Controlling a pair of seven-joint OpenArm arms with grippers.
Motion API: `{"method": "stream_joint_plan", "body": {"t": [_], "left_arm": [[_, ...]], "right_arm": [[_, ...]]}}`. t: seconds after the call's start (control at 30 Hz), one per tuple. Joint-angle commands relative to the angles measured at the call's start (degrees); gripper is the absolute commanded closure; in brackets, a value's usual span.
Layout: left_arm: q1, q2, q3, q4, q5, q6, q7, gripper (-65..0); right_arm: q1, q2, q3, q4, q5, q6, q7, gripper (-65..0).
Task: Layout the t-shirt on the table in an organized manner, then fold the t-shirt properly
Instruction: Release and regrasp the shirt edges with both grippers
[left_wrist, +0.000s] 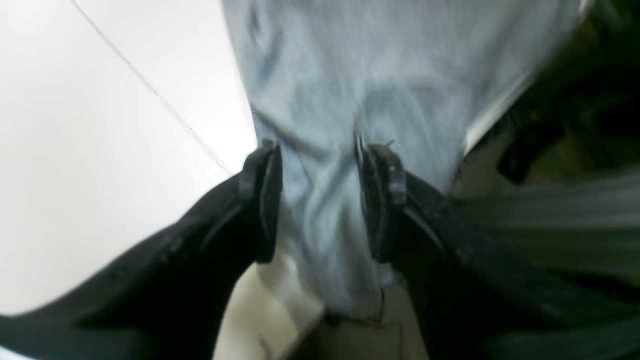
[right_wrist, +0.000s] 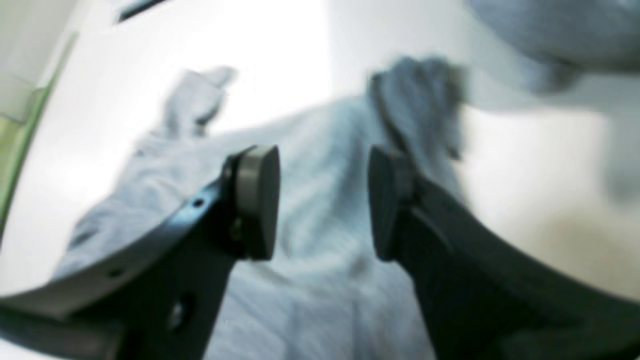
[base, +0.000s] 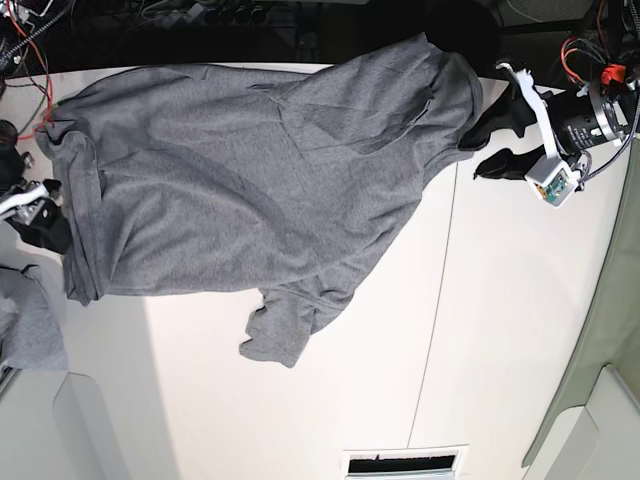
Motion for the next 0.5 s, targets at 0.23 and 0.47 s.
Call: {"method": "stream_joint_plan", "body": {"t": [0.23, 0.47], "left_arm": [[-10.8, 2.6, 7.7, -12.1, 11.4, 1.9, -1.5, -28.8], [-18.3, 2.6, 15.8, -26.5, 14.9, 3.9, -1.5, -28.8]], "right_arm": [[7.5, -3.3, -19.1, -3.7, -13.4, -1.2, 7.0, -28.6], [12.5, -3.3, -29.9, -17.3, -17.8, -3.1, 11.7, -28.6]]}}
